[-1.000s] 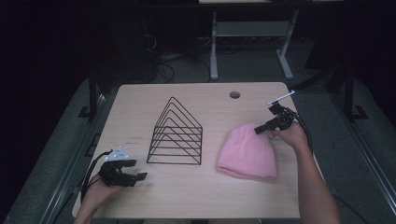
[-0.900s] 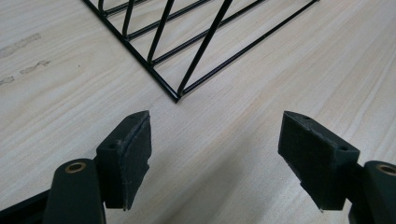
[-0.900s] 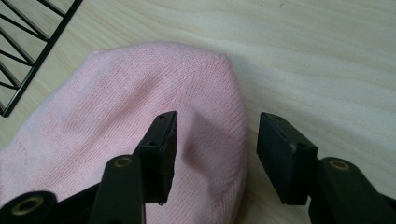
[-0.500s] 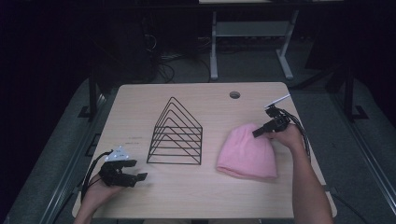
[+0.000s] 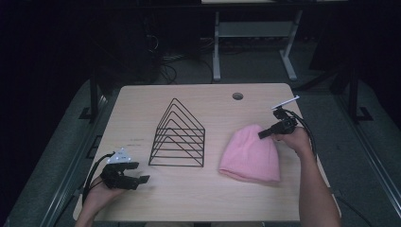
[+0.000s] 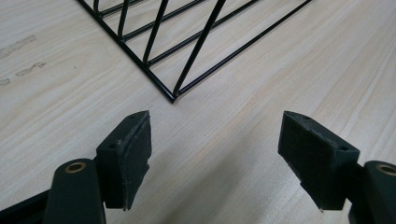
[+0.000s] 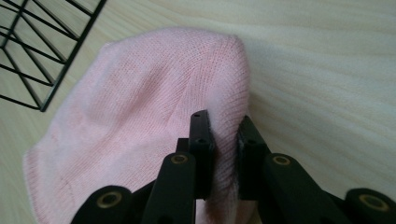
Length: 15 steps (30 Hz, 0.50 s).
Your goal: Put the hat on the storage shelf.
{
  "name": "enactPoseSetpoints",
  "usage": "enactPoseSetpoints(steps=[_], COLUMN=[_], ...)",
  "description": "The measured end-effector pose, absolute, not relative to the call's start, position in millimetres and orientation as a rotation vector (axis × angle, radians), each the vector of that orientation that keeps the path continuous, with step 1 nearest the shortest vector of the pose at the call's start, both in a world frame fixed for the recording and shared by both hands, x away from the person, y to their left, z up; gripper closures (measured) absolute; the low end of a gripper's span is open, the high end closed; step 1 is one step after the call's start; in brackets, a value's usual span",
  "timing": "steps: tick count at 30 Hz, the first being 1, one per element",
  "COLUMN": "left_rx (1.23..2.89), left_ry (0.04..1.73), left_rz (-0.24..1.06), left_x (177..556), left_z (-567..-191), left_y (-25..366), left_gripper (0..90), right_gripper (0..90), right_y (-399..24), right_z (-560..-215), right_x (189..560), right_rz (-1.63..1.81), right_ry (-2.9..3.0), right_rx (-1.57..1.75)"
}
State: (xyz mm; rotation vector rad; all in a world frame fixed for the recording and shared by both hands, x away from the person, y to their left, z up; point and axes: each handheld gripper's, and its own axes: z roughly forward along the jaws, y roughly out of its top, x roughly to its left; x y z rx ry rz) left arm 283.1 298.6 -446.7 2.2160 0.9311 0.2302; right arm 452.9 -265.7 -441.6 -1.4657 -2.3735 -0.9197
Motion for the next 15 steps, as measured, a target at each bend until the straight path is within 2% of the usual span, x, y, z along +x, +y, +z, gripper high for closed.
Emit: enactPoseSetpoints(steps=[15], left_rx=[2.21], left_ry=[0.928], left_rz=[0.196], left_x=[282.0], left_z=[-441.7], left_y=[296.6], left_gripper=[25.9], right_gripper=[80.1], right_y=[-278.0], right_z=[-398.1], right_x=[438.3], right_rz=[-1.089], right_ry=[-2.39], right_rx=[-1.437])
